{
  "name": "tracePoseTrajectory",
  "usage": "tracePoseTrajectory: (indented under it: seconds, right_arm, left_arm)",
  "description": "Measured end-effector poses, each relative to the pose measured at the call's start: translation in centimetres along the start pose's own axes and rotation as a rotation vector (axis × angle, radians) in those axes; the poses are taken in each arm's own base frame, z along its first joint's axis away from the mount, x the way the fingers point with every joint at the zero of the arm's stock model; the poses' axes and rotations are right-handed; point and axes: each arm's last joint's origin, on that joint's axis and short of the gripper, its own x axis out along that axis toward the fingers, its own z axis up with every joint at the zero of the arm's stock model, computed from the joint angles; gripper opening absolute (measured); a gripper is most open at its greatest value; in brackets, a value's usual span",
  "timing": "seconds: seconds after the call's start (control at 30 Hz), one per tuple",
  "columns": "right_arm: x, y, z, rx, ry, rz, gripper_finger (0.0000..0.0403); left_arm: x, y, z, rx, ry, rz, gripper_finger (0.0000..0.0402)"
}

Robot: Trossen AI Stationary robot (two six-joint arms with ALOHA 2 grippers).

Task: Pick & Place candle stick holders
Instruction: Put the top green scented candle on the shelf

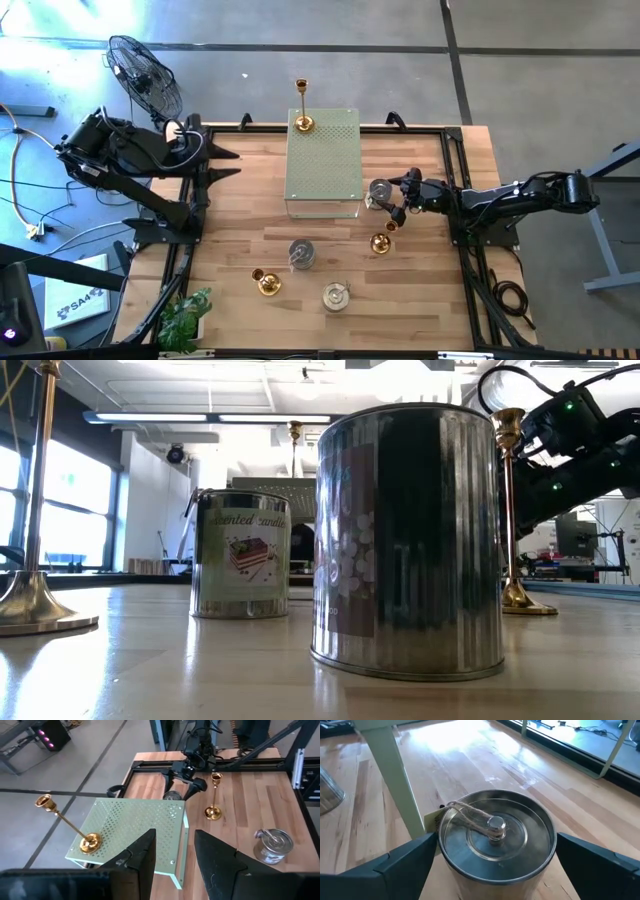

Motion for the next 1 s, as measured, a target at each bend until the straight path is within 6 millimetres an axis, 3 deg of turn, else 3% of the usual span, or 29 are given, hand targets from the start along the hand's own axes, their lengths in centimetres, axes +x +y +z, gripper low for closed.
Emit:
tracePoseTrajectory:
  seconds: [0.33,0.67,1.0]
  right_arm:
    - [0.6,0.3,1.8,-0.08,0.031,-0.012,0.0397]
    - [1.0,-0.3,1.4,-0.05,0.082,-0.014,0.0397]
    - [3.1,-0.1,0.8,-0.044,0.11,-0.003,0.0397]
  left_arm:
    - [0.0,0.0,0.0,-0.001,-0.002,0.011,0.0131]
    - [0.0,0.0,0.0,-0.001,-0.002,0.011,0.0131]
    - [0.0,0.0,0.0,-0.001,-0.002,0.01,0.0131]
